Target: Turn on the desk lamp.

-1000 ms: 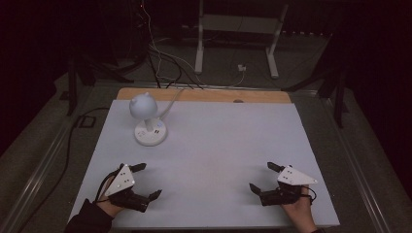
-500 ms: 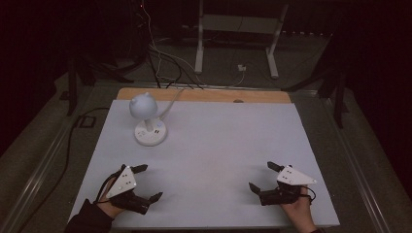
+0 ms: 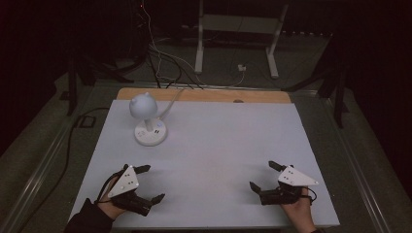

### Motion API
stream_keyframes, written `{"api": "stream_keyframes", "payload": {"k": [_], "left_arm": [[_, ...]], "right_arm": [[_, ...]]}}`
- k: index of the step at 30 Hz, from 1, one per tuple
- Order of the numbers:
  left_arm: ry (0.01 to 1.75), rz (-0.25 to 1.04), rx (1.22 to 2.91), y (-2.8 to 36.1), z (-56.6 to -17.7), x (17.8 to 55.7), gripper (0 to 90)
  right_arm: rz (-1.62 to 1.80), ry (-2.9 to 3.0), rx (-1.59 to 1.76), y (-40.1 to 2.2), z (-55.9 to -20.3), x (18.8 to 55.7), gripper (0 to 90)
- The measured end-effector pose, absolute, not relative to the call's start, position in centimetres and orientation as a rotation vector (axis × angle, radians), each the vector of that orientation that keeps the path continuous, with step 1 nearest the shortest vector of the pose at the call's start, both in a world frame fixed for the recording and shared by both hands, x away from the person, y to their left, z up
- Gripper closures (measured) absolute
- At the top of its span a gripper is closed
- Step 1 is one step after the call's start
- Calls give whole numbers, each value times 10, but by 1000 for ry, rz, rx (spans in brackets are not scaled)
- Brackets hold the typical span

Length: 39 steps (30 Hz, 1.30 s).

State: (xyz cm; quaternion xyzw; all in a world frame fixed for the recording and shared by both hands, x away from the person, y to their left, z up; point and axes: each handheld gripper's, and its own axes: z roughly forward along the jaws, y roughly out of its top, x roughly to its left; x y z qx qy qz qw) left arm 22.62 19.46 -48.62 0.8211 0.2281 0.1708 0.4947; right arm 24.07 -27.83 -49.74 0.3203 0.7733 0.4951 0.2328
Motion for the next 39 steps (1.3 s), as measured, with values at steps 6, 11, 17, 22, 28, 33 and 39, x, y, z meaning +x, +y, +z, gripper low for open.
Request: {"api": "stream_keyframes", "payload": {"k": [6, 11, 17, 22, 28, 33, 39], "left_arm": [[573, 399, 1977, 193, -477, 227, 2], [604, 405, 1958, 191, -467, 231, 2], [639, 425, 1913, 191, -457, 236, 2], [659, 437, 1894, 190, -451, 241, 3], [697, 450, 1871, 188, -446, 249, 3], [743, 477, 1862, 187, -445, 258, 3], [790, 499, 1846, 184, -445, 267, 3]], "right_arm": [[1366, 2119, 888, -279, -497, 241, 0], [1368, 2108, 892, -279, -497, 241, 0], [1371, 2107, 899, -279, -497, 241, 0], [1377, 2105, 903, -279, -497, 241, 0], [1379, 2103, 905, -279, -497, 241, 0], [1388, 2107, 902, -279, -498, 242, 0], [1392, 2107, 904, -280, -498, 241, 0]]}}
